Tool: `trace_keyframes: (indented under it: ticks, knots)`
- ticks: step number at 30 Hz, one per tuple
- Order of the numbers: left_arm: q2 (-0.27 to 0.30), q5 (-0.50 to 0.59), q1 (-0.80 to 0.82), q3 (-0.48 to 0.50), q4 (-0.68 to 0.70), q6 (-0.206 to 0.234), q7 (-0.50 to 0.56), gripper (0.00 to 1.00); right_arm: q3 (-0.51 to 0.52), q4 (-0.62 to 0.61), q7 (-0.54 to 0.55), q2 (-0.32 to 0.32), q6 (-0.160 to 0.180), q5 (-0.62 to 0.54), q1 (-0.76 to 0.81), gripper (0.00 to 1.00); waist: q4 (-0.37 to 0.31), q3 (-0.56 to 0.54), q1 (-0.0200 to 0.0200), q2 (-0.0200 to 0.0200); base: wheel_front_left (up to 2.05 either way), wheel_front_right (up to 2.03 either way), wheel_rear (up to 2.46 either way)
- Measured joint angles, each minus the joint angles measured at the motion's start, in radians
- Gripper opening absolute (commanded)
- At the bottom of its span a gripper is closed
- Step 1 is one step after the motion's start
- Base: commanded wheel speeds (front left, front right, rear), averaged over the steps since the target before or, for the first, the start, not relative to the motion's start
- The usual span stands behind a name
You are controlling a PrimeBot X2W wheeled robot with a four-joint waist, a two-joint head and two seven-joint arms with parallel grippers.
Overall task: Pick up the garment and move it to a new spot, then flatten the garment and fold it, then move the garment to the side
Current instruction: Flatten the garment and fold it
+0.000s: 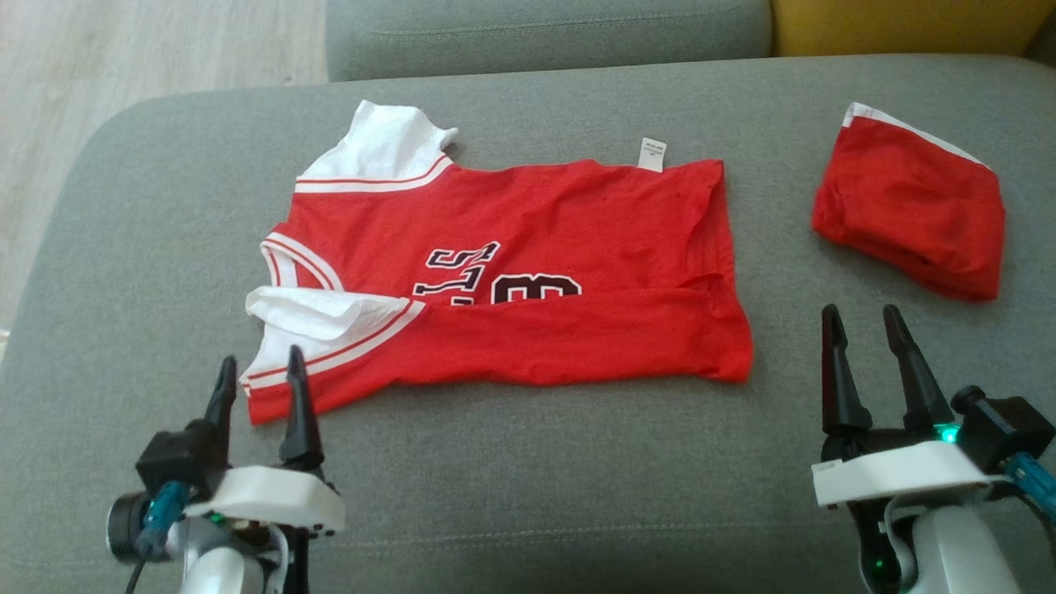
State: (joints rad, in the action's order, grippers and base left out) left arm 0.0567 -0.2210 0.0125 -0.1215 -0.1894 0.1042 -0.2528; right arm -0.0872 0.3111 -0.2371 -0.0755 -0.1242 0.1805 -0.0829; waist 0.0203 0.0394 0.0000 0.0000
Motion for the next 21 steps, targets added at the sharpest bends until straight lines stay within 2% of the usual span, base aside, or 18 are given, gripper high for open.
trace_keyframes:
  ticks: [9, 15, 21]
  knots:
    - [0.001, 0.040, 0.068, 0.008, -0.221, -0.003, 0.000, 1.00, -0.005, -0.022, 0.003, 0.003, 0.000, 0.000, -0.004, 1.00, -0.026, 0.029, 0.0000, 0.0000, 0.00, 0.00, 0.00]
    - [0.024, 0.062, 0.185, 0.027, -0.378, 0.054, 0.043, 1.00, -0.016, -0.041, 0.006, 0.007, 0.000, 0.002, -0.030, 1.00, -0.045, 0.074, 0.0000, 0.0000, 0.00, 0.00, 0.00]
    - [0.056, 0.073, 0.249, 0.048, -0.464, 0.095, 0.086, 1.00, -0.020, -0.043, 0.006, 0.011, 0.000, 0.007, -0.048, 1.00, -0.064, 0.103, 0.0000, 0.0000, 0.00, 0.00, 0.00]
